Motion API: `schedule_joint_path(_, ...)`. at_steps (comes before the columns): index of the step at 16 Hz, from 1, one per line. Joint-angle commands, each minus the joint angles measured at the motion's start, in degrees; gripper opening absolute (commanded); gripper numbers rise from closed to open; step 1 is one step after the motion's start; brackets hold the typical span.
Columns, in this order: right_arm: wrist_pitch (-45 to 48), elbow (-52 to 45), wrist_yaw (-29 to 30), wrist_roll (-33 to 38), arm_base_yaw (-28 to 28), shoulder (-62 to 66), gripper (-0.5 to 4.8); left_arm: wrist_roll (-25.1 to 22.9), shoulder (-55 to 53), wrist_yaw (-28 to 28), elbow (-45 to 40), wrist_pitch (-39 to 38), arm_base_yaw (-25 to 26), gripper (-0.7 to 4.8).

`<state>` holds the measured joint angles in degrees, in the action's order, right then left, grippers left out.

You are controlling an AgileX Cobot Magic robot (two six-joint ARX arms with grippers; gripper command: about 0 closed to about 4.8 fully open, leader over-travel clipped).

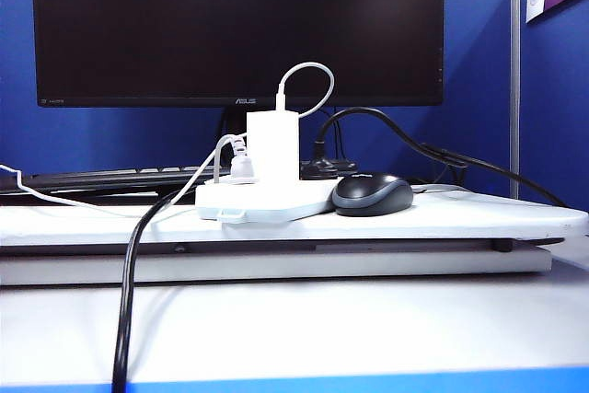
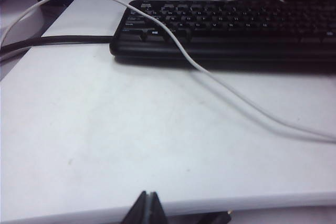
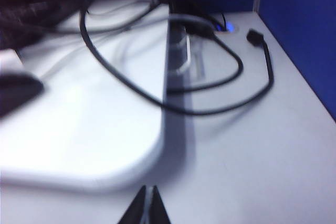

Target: Unplug the white charger from the socket, then place it next to the socket.

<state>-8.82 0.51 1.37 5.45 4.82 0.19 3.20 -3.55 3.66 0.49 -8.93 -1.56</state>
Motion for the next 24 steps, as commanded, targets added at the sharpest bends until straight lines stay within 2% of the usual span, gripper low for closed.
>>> schedule_joint_path(1,4.00,0.42,0.28,6.12,-0.02,-0.13,-0.01,0.72,0.00,0.20,2.45,4.39,-0.02,-0.05)
schedule_joint_path(6,3.50,7.13,0.13,7.04,-0.02,-0.13,-0.02,1.73,-0.13,0.20,9.81,4.68,-0.02,-0.05)
schedule_joint_path(8,-0.26,10.91,0.09,7.04,-0.04,0.39,-0.02,2.23,-1.51,0.13,13.62,3.39,-0.02,-0.05)
schedule_joint_path(14,-1.16,25.90,0.55,6.45,-0.02,11.17,-0.02,2.12,-17.35,-1.38,30.36,2.47,-0.07,-0.05)
schedule_joint_path(17,0.42,34.45,4.74,6.29,-0.02,21.73,-0.02,1.09,-28.83,-2.84,38.88,1.20,-0.07,-0.05)
schedule_joint_path(19,0.50,42.93,11.13,3.96,0.00,32.00,-0.01,1.07,-38.80,-6.21,45.88,1.25,-0.07,-0.05)
schedule_joint_path(21,0.57,49.51,14.80,1.77,0.04,39.91,-0.01,-0.39,-44.94,-11.17,50.36,1.25,-0.11,-0.05)
schedule_joint_path(24,0.66,58.80,15.61,1.79,1.22,51.69,-0.01,-3.30,-51.19,-24.06,52.96,2.80,-0.39,-0.05)
